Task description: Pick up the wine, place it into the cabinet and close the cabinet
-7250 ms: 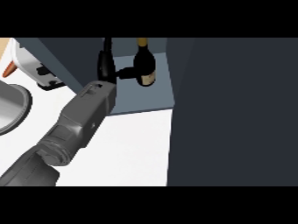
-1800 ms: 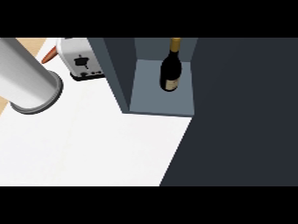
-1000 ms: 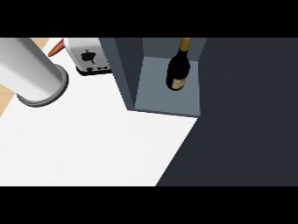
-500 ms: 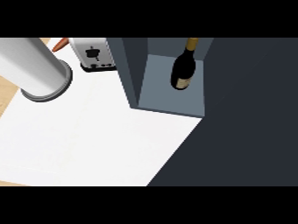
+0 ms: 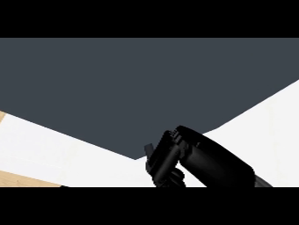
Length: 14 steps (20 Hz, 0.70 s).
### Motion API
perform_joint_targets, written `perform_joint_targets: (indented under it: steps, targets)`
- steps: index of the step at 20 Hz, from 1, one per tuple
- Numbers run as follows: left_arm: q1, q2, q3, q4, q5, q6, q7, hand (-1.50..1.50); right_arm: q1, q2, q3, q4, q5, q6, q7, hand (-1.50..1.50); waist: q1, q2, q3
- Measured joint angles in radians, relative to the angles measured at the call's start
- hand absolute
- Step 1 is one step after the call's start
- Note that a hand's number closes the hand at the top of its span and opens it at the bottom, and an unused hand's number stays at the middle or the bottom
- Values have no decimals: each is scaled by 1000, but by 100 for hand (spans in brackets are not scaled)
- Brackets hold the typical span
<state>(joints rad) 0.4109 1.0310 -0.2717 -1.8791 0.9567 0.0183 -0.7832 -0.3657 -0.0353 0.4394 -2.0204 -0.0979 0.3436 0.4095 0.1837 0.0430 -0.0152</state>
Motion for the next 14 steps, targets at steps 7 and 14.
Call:
perform_joint_targets:
  steps: [7,14]
  targets:
    - [-32,-5,-9,-3,-4,-8,11,150,-272,24,-72,236,82,-144,19,150,32,9,3]
    - [-70,-7,-7,6,-2,-15,27,150,-504,34,-145,486,97,-232,15,150,47,19,8]
